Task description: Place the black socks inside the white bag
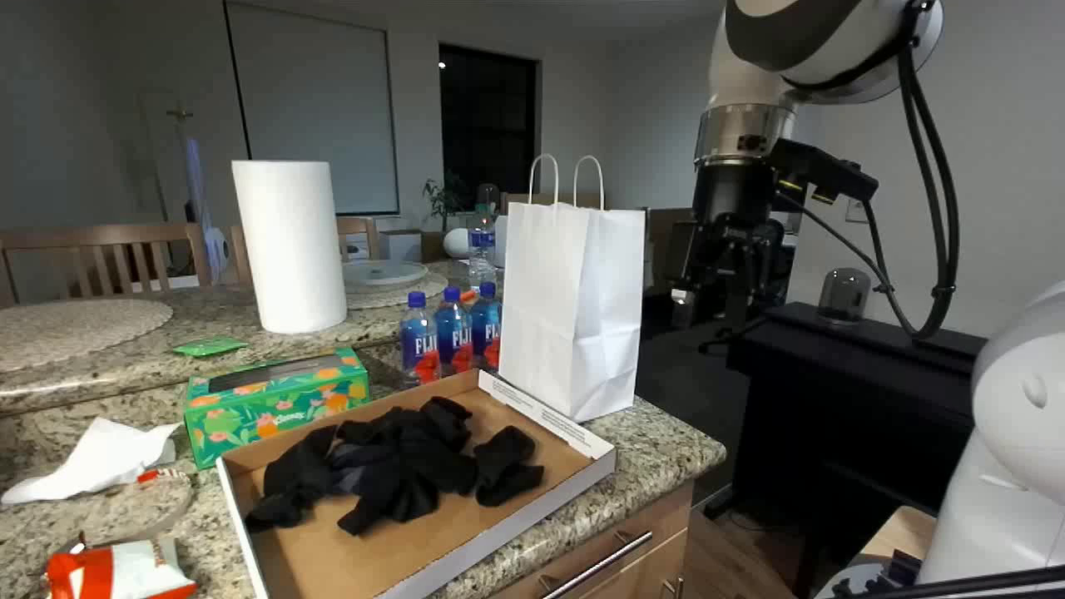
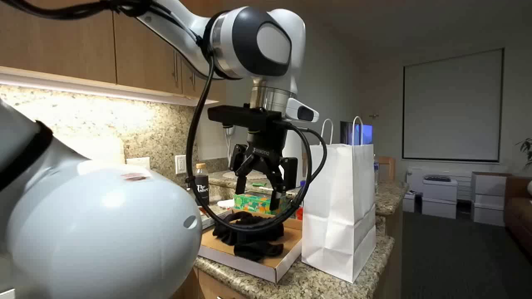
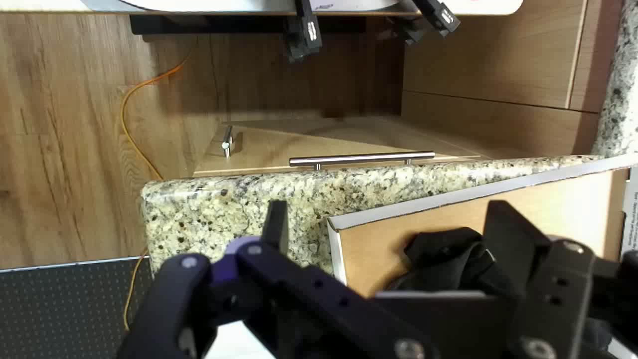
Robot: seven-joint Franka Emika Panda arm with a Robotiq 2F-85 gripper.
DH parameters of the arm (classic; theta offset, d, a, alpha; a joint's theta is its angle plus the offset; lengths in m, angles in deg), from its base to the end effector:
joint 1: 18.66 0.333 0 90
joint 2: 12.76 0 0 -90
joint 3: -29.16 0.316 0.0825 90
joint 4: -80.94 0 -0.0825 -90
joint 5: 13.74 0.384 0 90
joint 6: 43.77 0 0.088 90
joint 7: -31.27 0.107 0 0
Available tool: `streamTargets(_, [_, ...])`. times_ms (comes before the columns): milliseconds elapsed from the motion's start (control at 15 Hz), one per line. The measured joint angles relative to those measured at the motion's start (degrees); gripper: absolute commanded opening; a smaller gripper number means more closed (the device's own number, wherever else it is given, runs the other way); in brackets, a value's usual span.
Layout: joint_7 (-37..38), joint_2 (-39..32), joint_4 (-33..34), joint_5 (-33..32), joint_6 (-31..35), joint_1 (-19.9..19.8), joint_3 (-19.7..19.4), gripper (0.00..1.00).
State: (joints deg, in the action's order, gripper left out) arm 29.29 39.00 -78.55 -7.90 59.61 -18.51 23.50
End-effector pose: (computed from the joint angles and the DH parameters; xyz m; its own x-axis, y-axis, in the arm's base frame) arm 0.2733 -0.0160 0.4418 0.9963 -0.0418 -0.0749 -0.0545 -0.9828 -0.1763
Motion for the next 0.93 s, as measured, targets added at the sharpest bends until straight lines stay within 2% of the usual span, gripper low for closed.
streamTargets(667, [0.0,0.0,0.0,0.0,0.0,0.0,0.1,1.0])
streamTargets(933, [0.1,0.0,0.6,0.0,0.0,1.1,3.4,1.0])
